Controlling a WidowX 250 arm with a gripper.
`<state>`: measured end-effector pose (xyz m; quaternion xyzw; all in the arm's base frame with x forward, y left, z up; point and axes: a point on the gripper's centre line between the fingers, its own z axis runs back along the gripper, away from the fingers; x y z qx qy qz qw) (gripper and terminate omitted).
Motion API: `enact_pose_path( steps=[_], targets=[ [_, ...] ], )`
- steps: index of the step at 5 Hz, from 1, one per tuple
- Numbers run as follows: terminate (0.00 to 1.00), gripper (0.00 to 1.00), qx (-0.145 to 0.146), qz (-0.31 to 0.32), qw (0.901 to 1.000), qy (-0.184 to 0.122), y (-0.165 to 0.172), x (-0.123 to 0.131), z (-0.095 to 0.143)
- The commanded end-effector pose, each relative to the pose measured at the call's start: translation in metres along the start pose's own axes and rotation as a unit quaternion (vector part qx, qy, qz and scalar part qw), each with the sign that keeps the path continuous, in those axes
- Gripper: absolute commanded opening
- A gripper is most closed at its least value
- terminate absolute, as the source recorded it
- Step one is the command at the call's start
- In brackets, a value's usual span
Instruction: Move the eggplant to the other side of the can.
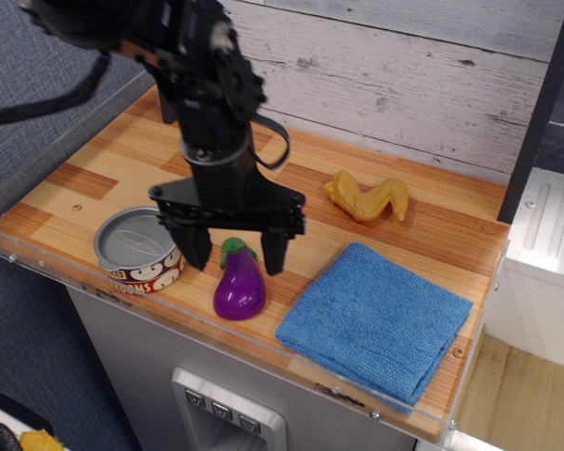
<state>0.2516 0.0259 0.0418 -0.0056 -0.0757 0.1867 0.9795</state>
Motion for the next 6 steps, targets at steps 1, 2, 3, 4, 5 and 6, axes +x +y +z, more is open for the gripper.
enact_pose_path(
  steps=[1,2,3,4,5,6],
  targets=[
    [0.0,1.0,0.024,0.062,0.9978,-0.001,-0.006,0.005,-0.021],
    [0.0,1.0,0.046,0.08,0.9957,-0.004,-0.004,0.006,-0.023],
    [0.0,1.0,0.064,0.09,0.9939,-0.001,-0.004,0.008,-0.033],
    [0.0,1.0,0.064,0.099,0.993,0.0,-0.004,0.008,-0.036],
    [0.0,0.0,0.067,0.108,0.9919,-0.003,-0.003,0.008,-0.036],
    [0.0,0.0,0.057,0.109,0.9924,-0.006,-0.001,0.007,-0.032]
  ],
)
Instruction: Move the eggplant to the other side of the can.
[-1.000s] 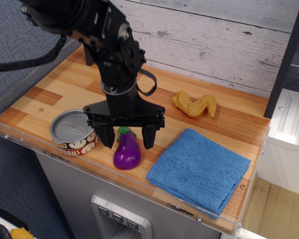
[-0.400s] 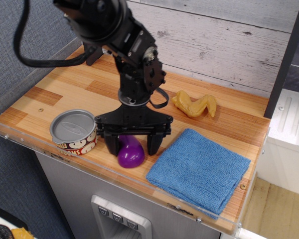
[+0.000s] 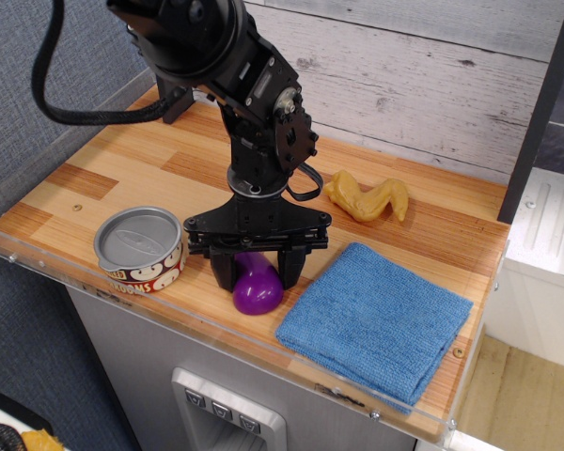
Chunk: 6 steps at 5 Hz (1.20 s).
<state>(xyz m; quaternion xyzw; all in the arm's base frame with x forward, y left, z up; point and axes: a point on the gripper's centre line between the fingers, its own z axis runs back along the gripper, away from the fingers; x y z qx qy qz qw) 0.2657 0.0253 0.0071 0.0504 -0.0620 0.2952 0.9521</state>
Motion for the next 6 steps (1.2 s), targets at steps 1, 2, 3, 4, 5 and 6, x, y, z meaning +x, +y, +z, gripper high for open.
enact_pose_path(
  steps=[1,2,3,4,5,6],
  targets=[
    [0.0,0.0,-0.017,-0.003,0.9998,-0.012,0.007,0.0,0.015],
    [0.0,0.0,-0.018,-0.024,0.9995,-0.014,0.006,-0.004,0.023],
    [0.0,0.0,-0.038,-0.033,0.9986,-0.02,0.013,-0.002,0.034],
    [0.0,0.0,-0.067,-0.027,0.9969,-0.03,0.021,0.0,0.048],
    [0.0,0.0,-0.066,-0.024,0.9966,-0.043,0.024,0.008,0.057],
    [0.0,0.0,-0.063,0.002,0.9962,-0.061,0.038,0.026,0.07]
  ],
)
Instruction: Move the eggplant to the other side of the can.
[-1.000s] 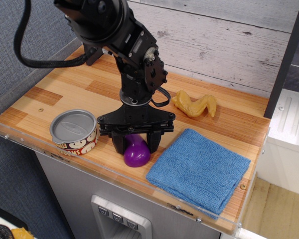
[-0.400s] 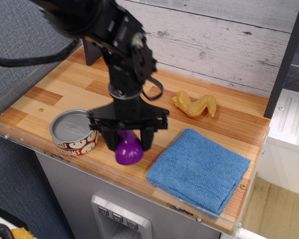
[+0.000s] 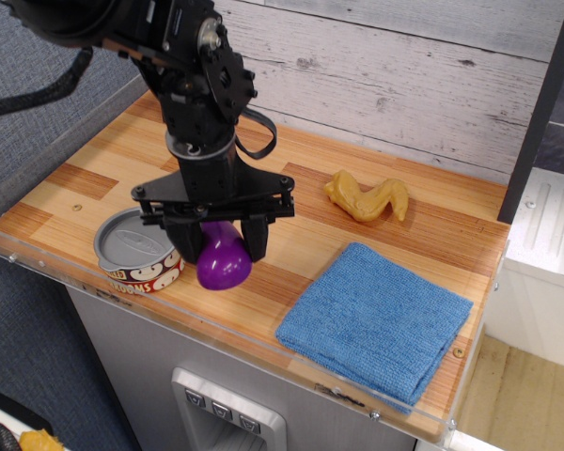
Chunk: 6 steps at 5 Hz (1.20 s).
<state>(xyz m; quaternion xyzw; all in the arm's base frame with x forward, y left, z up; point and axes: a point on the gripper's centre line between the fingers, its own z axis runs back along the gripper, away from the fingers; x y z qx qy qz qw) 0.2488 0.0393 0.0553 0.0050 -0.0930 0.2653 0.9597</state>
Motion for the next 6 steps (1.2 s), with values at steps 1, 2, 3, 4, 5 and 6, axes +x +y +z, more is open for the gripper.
enact_pose_path(
  steps=[1,2,3,4,5,6],
  targets=[
    [0.0,0.0,0.01,0.056,0.9974,-0.045,0.025,0.04,0.025],
    [0.0,0.0,0.009,0.084,0.9947,-0.058,0.043,0.061,0.026],
    [0.0,0.0,0.013,0.104,0.9927,-0.06,0.059,0.078,0.022],
    [0.0,0.0,0.012,0.118,0.9898,-0.079,0.071,0.092,0.017],
    [0.0,0.0,0.027,0.141,0.9866,-0.076,0.086,0.104,0.005],
    [0.0,0.0,0.04,0.14,0.9871,-0.066,0.091,0.113,-0.012]
  ],
)
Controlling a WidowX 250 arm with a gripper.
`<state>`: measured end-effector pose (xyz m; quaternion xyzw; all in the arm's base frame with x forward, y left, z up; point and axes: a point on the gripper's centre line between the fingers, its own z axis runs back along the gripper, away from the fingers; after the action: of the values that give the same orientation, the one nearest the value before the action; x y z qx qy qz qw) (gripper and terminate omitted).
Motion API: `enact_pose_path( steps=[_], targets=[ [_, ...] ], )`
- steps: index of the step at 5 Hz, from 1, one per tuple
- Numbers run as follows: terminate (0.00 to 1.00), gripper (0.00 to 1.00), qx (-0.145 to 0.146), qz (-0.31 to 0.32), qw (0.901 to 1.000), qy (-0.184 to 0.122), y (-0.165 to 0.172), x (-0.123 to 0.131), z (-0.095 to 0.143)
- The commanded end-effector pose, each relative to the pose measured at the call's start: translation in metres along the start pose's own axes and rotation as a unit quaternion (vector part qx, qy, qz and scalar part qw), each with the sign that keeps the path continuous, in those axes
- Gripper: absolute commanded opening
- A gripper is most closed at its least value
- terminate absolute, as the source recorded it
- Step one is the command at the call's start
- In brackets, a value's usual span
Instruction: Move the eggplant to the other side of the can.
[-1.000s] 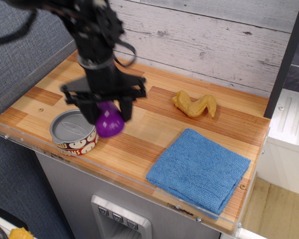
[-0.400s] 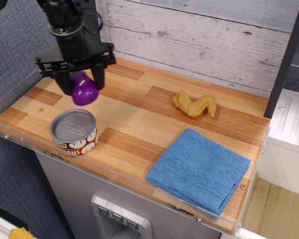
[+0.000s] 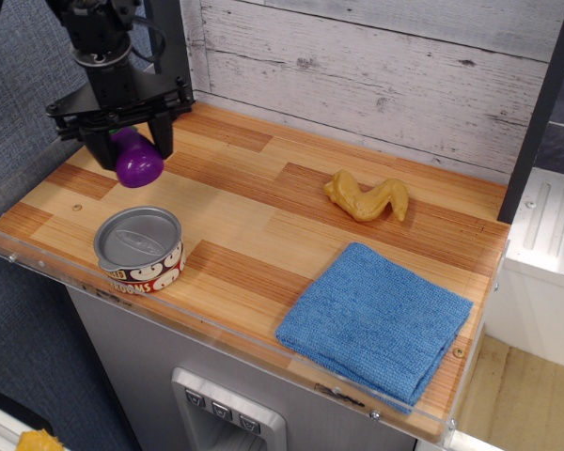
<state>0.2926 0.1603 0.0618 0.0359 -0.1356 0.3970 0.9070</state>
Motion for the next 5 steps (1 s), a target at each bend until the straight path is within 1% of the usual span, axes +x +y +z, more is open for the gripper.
enact_pose_path(
  steps=[1,2,3,4,5],
  targets=[
    [0.0,0.0,0.013,0.003,0.9999,-0.003,0.005,0.018,-0.02],
    [0.0,0.0,0.008,0.002,0.9999,0.01,0.003,0.019,-0.032],
    [0.0,0.0,0.011,0.002,0.9999,0.006,0.002,0.019,-0.041],
    [0.0,0.0,0.008,0.009,0.9999,0.007,0.005,0.02,-0.038],
    [0.0,1.0,0.004,0.001,0.9999,0.009,0.008,0.021,-0.036]
  ],
)
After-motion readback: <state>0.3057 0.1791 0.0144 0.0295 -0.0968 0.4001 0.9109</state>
